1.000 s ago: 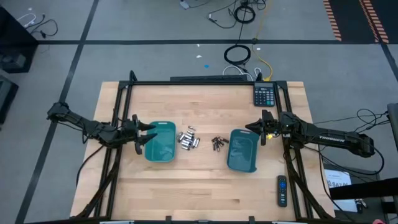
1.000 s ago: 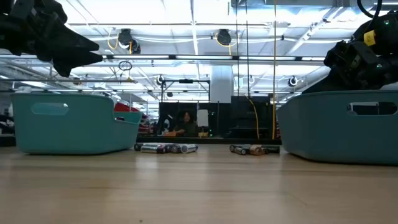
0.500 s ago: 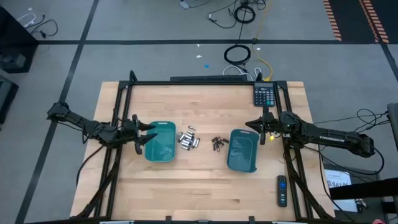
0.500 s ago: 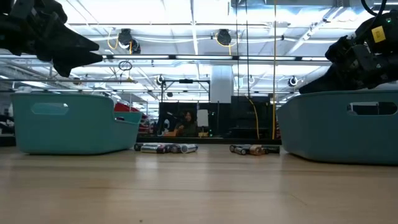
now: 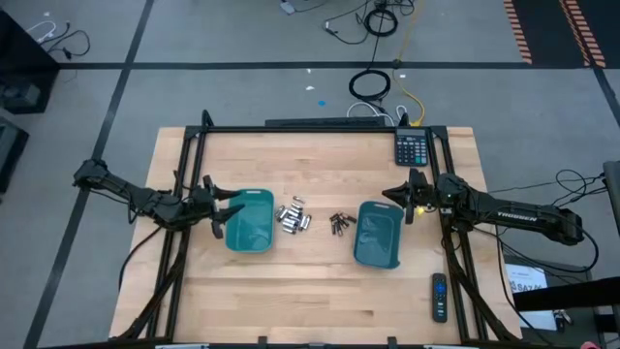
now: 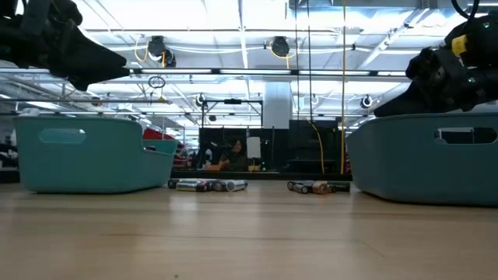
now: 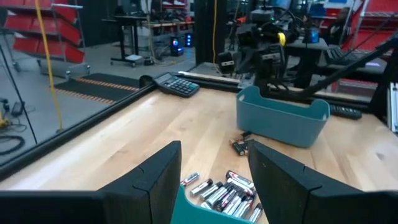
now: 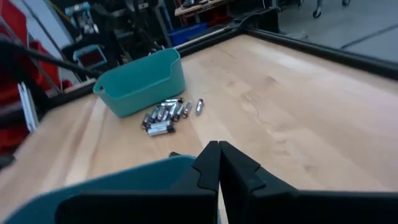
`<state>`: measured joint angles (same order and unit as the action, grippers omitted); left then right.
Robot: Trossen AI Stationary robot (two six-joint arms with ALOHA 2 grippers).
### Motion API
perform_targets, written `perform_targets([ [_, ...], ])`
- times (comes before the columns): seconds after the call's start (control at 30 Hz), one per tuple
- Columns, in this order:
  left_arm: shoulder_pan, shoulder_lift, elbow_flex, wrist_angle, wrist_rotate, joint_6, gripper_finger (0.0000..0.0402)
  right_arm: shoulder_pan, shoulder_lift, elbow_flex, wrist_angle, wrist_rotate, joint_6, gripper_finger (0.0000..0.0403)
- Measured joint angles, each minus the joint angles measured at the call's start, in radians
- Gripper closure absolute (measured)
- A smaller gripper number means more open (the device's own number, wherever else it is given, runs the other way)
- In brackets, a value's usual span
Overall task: Sort batteries
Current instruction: Adjust the green bin
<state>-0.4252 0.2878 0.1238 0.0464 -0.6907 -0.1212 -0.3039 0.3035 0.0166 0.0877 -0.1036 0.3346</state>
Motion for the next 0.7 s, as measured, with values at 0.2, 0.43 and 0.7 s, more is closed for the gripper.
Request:
perform_targets([
  [0.2, 0.0, 0.0, 0.0, -0.002, 0.004, -0.056, 0.0206, 0.0, 0.0, 0.0, 0.0, -0.004, 0.137, 0.0403],
  [0.43, -0.001, 0.0, 0.0, 0.023, 0.003, -0.053, 0.0206, 0.0, 0.0, 0.0, 0.009, -0.004, 0.293, 0.0403],
  [0.7, 0.0, 0.003, 0.021, 0.025, -0.066, -0.073, 0.0206, 0.0, 0.0, 0.0, 0.009, 0.136, 0.355, 0.0403],
])
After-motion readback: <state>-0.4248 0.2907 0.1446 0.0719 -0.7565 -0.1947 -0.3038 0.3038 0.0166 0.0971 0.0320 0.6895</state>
